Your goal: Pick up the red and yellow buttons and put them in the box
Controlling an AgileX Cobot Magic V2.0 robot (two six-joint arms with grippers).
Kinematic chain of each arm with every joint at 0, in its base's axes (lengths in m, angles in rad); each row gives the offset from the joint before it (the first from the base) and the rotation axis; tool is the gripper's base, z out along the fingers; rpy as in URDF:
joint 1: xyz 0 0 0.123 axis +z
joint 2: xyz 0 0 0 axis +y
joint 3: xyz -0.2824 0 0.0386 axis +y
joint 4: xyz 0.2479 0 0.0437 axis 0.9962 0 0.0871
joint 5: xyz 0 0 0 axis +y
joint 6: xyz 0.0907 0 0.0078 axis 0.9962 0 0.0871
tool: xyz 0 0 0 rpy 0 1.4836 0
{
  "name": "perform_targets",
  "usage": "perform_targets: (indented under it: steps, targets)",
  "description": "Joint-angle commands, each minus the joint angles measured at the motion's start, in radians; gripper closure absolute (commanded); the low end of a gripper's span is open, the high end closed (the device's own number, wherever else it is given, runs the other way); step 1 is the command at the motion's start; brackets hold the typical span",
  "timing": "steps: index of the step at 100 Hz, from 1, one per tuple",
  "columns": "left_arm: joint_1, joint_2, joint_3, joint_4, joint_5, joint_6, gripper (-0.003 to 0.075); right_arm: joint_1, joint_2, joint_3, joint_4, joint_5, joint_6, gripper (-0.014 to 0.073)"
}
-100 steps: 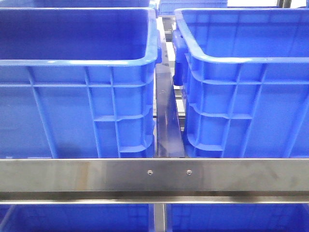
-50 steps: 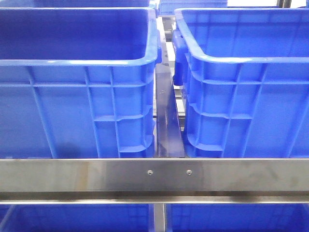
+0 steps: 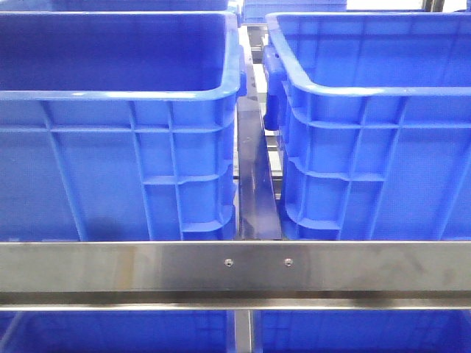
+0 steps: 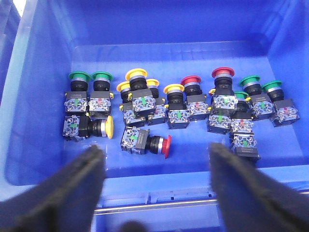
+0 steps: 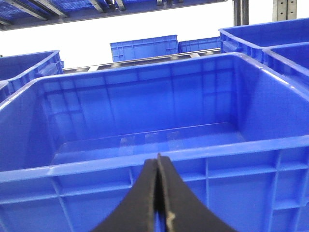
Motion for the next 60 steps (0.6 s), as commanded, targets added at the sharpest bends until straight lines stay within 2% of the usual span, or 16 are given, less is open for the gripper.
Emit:
perform_targets:
  steps: [1, 23, 60]
  targets:
    - [0.002, 0.002, -0.035, -0.014, -0.062, 0.0, 0.0218, 0.001, -0.025, -0.02, -0.011, -0.082, 0.0, 0.0662]
    - [-0.034, 0.063, -0.054, -0.032, -0.068, 0.017, 0.0218, 0.001, -0.025, -0.02, -0.011, -0.082, 0.0, 0.0662]
    - [-0.255, 0.442, -0.288, -0.018, -0.068, 0.019, 0.0219, 0.001, -0.025, -0.02, -0.011, -0.082, 0.0, 0.0662]
